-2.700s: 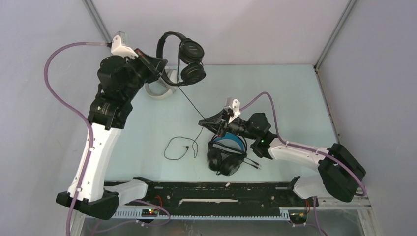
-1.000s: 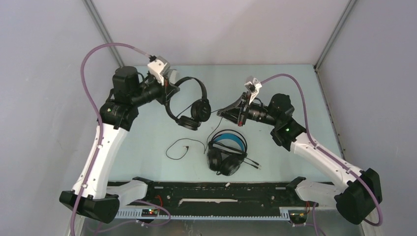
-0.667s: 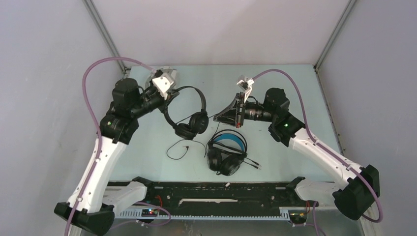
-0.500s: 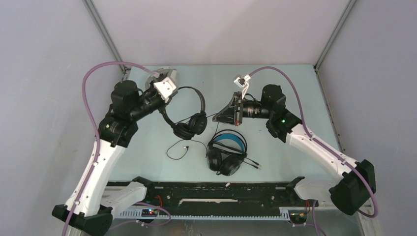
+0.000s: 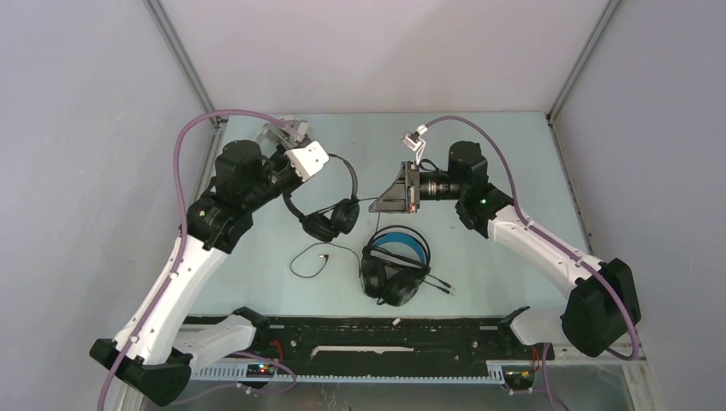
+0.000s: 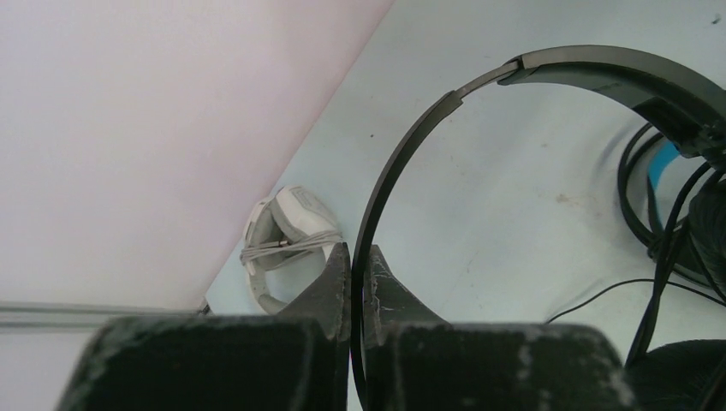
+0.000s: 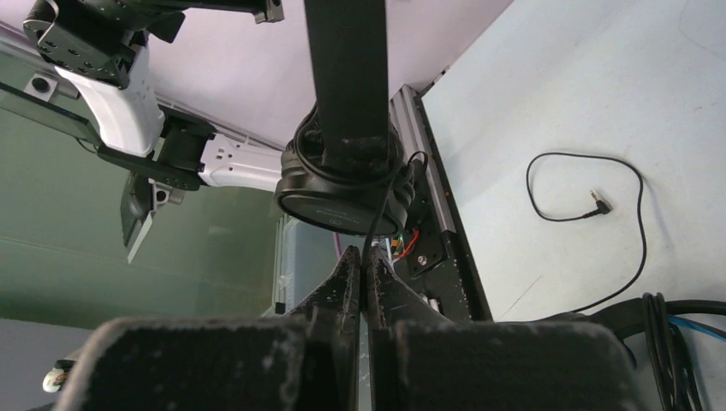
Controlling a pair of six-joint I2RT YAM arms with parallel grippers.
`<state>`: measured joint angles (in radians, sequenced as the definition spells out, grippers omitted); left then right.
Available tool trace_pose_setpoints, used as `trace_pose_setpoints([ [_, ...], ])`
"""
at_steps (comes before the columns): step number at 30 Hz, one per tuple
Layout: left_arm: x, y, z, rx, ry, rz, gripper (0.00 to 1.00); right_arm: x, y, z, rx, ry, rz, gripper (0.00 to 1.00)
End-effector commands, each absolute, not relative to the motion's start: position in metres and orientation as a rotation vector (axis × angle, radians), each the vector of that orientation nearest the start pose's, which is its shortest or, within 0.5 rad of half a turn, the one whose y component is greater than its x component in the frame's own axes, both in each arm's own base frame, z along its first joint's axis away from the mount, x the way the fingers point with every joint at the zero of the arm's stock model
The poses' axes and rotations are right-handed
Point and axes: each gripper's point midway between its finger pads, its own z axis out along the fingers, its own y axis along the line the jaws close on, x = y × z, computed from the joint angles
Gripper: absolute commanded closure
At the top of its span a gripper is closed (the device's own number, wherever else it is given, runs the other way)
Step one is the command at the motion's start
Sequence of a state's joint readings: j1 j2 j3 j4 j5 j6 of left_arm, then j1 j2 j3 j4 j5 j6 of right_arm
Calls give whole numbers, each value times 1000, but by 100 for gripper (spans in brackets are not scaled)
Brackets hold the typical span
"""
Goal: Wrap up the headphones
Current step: Wrap the headphones cable around the headphones.
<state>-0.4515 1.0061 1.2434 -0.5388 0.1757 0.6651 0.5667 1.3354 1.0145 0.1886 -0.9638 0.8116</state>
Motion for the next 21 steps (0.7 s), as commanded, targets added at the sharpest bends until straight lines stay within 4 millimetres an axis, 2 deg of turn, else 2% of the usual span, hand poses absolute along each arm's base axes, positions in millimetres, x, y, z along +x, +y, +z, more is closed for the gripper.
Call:
trace_pose_setpoints([
  [1, 312, -127, 350, 1021, 1553, 148, 100, 210, 326, 337, -657, 1818, 1836, 100],
  [9, 307, -129, 363, 986, 1508, 164, 100, 195, 337, 359, -717, 1721, 1967, 98],
  [16, 311, -127, 363, 957, 1513, 179, 100, 196, 345, 370, -703, 1655, 2020, 93],
  [21, 311, -127, 368, 887, 1522, 152, 100, 204, 351, 374, -683, 1647, 2000, 89],
])
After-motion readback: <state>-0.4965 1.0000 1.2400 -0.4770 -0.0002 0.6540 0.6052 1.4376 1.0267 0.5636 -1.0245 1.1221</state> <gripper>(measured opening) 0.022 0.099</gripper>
